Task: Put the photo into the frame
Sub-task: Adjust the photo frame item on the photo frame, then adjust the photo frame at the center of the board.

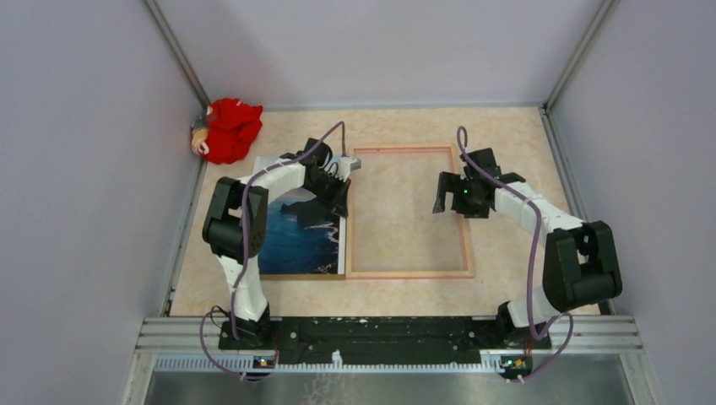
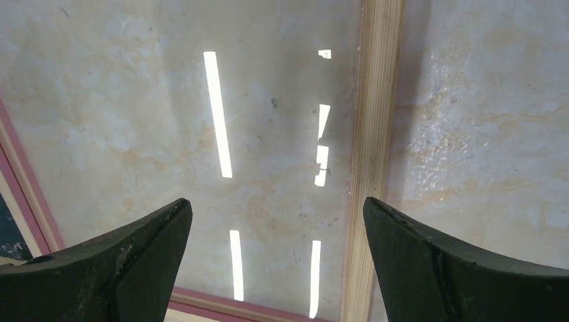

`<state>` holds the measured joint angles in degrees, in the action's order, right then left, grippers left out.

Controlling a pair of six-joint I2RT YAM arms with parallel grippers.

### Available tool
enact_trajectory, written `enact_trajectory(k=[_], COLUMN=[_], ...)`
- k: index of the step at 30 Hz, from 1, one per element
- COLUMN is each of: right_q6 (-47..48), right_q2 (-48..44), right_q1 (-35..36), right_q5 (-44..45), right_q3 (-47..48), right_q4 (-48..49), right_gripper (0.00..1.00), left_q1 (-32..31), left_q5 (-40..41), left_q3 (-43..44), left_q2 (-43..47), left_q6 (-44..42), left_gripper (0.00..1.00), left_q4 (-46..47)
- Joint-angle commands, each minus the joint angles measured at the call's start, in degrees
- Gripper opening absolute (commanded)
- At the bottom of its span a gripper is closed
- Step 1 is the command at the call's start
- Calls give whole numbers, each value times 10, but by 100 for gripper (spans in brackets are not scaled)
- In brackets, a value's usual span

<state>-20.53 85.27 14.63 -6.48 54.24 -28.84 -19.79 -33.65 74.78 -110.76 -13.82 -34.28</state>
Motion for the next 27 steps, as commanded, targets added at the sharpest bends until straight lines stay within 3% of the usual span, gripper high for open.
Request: enact_trajectory(k=[1, 18, 23, 27], right_q6=[8, -26, -78, -86], right_q2=[-6, -104, -137, -156], right_q1=[7, 7, 3, -5], right_q5=[15, -42, 28, -38], right_q3=[38, 42, 27, -5], right_q4=[-4, 9, 10, 58], right_gripper=[99, 99, 99, 99], left_q1=[-8, -14, -22, -28], left_q5=[22, 7, 1, -4], left_q3=[-5, 45, 87, 112], left_q2=[-21, -45, -62, -64], left_q6=[-15, -2, -3, -3], left_gripper=[4, 4, 4, 4], left_q4=[6, -3, -18, -35])
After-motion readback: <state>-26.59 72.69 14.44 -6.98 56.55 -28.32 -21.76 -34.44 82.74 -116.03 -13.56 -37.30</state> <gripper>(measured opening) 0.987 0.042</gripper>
